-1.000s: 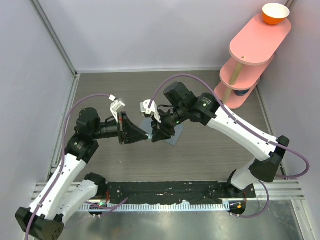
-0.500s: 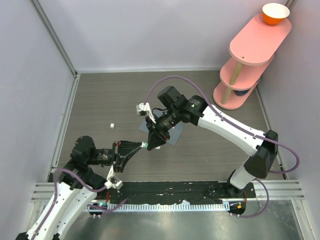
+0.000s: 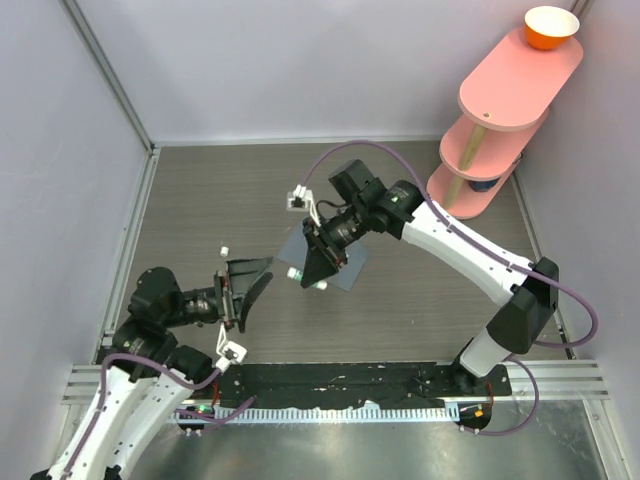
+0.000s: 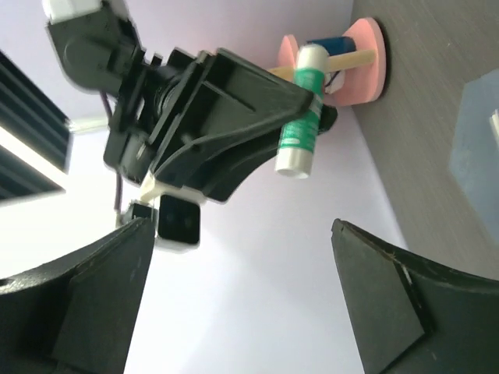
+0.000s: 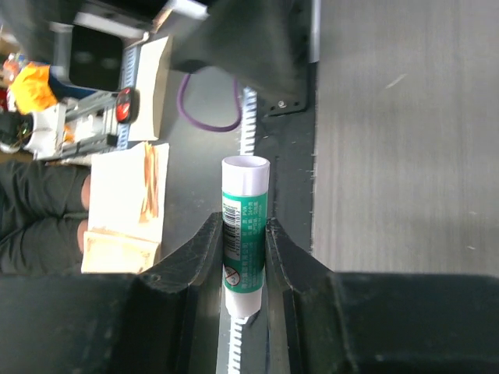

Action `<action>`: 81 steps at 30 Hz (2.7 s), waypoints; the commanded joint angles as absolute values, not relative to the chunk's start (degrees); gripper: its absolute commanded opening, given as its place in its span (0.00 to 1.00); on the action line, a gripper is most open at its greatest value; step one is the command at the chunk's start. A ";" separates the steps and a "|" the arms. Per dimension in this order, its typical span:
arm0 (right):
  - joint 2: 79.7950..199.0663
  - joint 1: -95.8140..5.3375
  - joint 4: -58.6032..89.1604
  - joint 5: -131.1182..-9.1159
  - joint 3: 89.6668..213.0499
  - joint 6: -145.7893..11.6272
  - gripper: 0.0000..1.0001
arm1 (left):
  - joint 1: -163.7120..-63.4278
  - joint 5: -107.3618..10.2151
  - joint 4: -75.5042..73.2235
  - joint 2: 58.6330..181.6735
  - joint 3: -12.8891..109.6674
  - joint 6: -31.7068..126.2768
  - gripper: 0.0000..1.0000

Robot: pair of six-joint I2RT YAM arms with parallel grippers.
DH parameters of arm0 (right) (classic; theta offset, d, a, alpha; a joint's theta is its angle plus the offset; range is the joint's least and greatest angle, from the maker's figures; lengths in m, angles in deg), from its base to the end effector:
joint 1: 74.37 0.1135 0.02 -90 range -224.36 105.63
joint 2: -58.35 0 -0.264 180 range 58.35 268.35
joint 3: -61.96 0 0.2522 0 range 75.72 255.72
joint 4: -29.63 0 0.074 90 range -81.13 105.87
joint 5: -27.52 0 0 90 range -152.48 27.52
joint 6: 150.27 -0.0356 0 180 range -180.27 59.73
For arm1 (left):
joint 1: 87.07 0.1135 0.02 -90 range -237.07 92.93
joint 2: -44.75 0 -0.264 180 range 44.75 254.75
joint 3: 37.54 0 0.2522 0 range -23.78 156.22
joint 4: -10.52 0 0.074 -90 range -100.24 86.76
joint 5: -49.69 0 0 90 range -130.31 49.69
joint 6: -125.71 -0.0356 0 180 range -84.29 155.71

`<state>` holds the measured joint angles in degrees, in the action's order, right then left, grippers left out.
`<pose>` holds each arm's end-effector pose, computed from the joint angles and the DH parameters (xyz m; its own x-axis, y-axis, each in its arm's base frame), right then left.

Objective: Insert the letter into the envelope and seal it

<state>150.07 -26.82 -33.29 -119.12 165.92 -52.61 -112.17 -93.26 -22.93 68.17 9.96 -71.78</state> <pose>0.2033 0.2663 0.3585 -0.4158 -0.5632 -0.7141 -0.8258 -0.0953 0.5559 0.0805 -0.0691 0.3058 0.9682 0.1810 0.1726 -0.1505 -0.1295 0.9801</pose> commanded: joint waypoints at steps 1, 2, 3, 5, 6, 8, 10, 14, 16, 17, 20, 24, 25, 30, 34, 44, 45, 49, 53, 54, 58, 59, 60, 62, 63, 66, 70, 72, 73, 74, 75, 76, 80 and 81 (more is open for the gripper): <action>145.55 -31.91 -32.99 -117.07 170.47 -50.70 0.01 | -112.12 -86.91 -37.33 68.46 19.36 -47.81 1.00; 145.10 -32.52 -33.34 -114.53 170.82 -49.56 0.01 | -112.12 -83.67 -37.69 69.61 20.94 -40.83 1.00; 144.75 -32.44 -34.39 -113.20 171.17 -48.24 0.01 | -112.03 -81.90 -37.52 71.01 23.22 -31.89 1.00; 143.52 -32.44 -34.84 -108.91 171.26 -45.51 0.01 | -112.03 -78.30 -39.96 78.19 31.38 -10.23 1.00; 143.17 -32.44 -34.84 -107.32 171.26 -44.54 0.01 | -112.12 -76.37 -42.07 81.45 34.20 -5.04 0.98; 142.20 -32.44 -34.84 -104.94 171.18 -41.13 0.01 | -112.03 -76.70 -49.00 89.00 41.42 5.14 0.82; 141.67 -31.48 -35.45 -100.46 171.00 -37.87 0.01 | -111.94 -74.69 -48.52 91.58 43.36 14.64 0.78; 139.39 -28.40 -35.37 -92.98 169.51 -31.71 0.01 | -110.27 -81.42 -38.96 93.96 41.62 41.10 0.80; 139.03 -26.73 -35.28 -89.92 169.24 -30.65 0.01 | -110.27 -87.82 -35.08 95.11 39.34 55.09 0.76; 138.86 -26.21 -35.37 -89.12 169.24 -30.04 0.01 | -110.27 -88.73 -30.88 95.11 36.02 59.65 0.74; 138.68 -23.92 -34.93 -85.78 168.71 -27.66 0.01 | -110.27 -87.78 -25.15 93.88 32.39 67.42 0.73; 138.50 -22.07 -33.87 -83.84 168.01 -27.05 0.01 | -110.19 -88.65 -16.09 93.00 25.99 79.27 0.72; 138.59 -21.72 -33.87 -83.66 168.10 -27.04 0.01 | -110.27 -89.09 -12.77 93.09 25.10 83.21 0.71; 138.68 -20.58 -33.96 -83.48 168.54 -26.78 0.01 | -110.19 -89.79 -7.56 93.53 21.22 87.82 0.63; 138.94 -19.87 -34.66 -83.39 168.89 -26.43 0.01 | -110.19 -89.79 -5.10 94.32 19.99 89.84 0.59; 139.47 -18.56 -34.58 -82.78 169.41 -26.52 0.01 | -110.45 -90.41 -1.14 95.11 18.58 92.31 0.52; 139.56 -18.38 -34.58 -82.78 169.50 -26.52 0.01 | -110.36 -90.41 -0.70 95.20 18.58 92.39 0.50; 139.65 -18.12 -34.58 -82.78 169.68 -26.87 0.01 | -110.71 -90.67 0.45 95.63 18.32 92.22 0.41; 140.35 -18.12 -34.66 -84.01 170.29 -28.62 0.01 | -111.50 -91.72 0.54 95.55 18.93 89.24 0.32; 140.70 -18.12 -34.75 -84.27 170.38 -29.06 0.01 | -111.68 -92.08 0.54 95.46 19.37 88.01 0.30; 141.58 -18.12 -35.36 -85.68 171.35 -31.52 0.01 | -112.38 -93.66 1.59 93.10 18.76 79.94 0.20; 141.76 -18.20 -35.45 -86.64 171.70 -31.96 0.01 | -112.47 -94.27 1.68 92.74 18.67 78.17 0.17; 142.02 -18.20 -35.63 -87.25 171.96 -32.31 0.01 | -112.73 -95.93 1.68 92.39 18.67 76.42 0.15; 142.63 -18.38 -36.33 -88.92 172.49 -33.80 0.01 | -112.73 -98.13 1.24 91.60 19.28 68.63 0.10; 142.90 -18.81 -36.51 -91.02 173.01 -34.51 0.01 | -113.08 -99.88 -0.15 91.16 19.72 64.40 0.09; 144.57 -19.26 -36.77 -96.37 172.85 -38.81 0.01 | -113.35 -102.79 -1.66 88.09 19.38 48.76 0.08; 147.20 -19.35 -38.43 -106.82 172.05 -42.59 0.01 | -113.53 -109.03 -9.19 82.46 17.18 17.95 0.01; 148.52 -19.52 -39.14 -110.45 171.35 -44.52 0.01 | -113.87 -108.78 -21.79 79.31 17.87 -7.45 0.00; 148.70 -19.61 -39.06 -113.86 170.74 -45.49 0.01 | -114.05 -108.34 -25.53 78.51 17.97 -13.97 0.00; 149.05 -19.61 -39.14 -115.46 169.43 -46.20 0.01 | -114.23 -107.38 -28.53 77.80 18.06 -19.43 0.00; 149.14 -19.61 -38.97 -116.69 168.72 -46.81 0.01 | -114.32 -106.85 -34.56 77.36 18.32 -25.75 0.00; 149.14 -19.70 -37.84 -119.14 167.84 -48.82 0.01 | -114.23 -106.41 -37.75 75.88 18.41 -37.56 0.00; 149.23 -19.87 -34.06 -123.37 163.28 -53.93 0.01 | -114.23 -102.81 -41.83 71.83 15.69 -59.09 0.00; 149.23 -19.87 -33.18 -124.25 162.83 -55.07 0.01 | -114.23 -101.58 -40.96 71.12 14.81 -61.83 0.00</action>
<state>149.53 -19.54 -35.52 -115.18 165.41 -47.56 -114.69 -105.48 -34.82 74.26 16.71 -28.78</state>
